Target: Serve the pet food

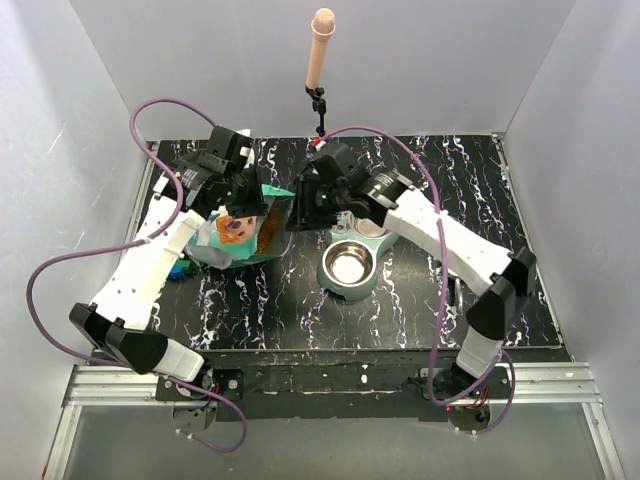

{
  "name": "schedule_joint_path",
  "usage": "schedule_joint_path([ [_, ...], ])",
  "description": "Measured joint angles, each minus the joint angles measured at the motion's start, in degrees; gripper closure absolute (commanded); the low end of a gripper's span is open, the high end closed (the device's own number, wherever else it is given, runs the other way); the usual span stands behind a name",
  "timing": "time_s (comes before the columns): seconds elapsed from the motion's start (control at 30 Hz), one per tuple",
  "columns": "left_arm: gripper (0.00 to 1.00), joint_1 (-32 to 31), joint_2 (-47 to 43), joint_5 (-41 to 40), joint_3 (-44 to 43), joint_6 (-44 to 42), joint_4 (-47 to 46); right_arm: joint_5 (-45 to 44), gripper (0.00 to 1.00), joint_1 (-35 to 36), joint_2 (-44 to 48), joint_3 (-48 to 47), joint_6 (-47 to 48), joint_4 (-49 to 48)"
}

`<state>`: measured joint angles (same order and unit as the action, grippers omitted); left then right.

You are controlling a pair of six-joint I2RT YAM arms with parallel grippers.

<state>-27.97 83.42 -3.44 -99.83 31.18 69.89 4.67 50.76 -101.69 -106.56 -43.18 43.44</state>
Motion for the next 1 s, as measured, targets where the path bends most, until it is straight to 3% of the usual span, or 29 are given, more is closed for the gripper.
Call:
schedule_joint_path([
  [0.1,1.0,0.0,0.0,0.0,-2.3,-0.3,0.7,0.0,0.53,0.0,6.6,8.7,-3.0,-3.2],
  [0.2,1.0,0.1,0.0,-0.2,-4.7,-1.6,2.2,0.4,0.5,0.5,16.7,23.3,-5.9,-13.6],
  [0.33,1.0,0.2,0.2,-0.2,-6.5,-3.7,4.4,-1.1,0.64,1.9,25.4,36.3,-9.9,-22.7],
  [0.57,1.0,0.5,1.5,-0.2,-9.8,-6.6,6.7,-5.7,0.64,6.3,14.3,35.5,-13.4,-29.8],
  [0.8,1.0,0.5,2.5,0.8,-10.8,-7.1,7.4,-9.0,0.65,7.3,12.5,42.6,-19.2,-37.0],
  [1.0,1.0,0.5,2.5,1.9,-10.5,-7.0,7.4,-7.3,0.67,7.1,-1.1,35.8,-20.6,-41.5],
])
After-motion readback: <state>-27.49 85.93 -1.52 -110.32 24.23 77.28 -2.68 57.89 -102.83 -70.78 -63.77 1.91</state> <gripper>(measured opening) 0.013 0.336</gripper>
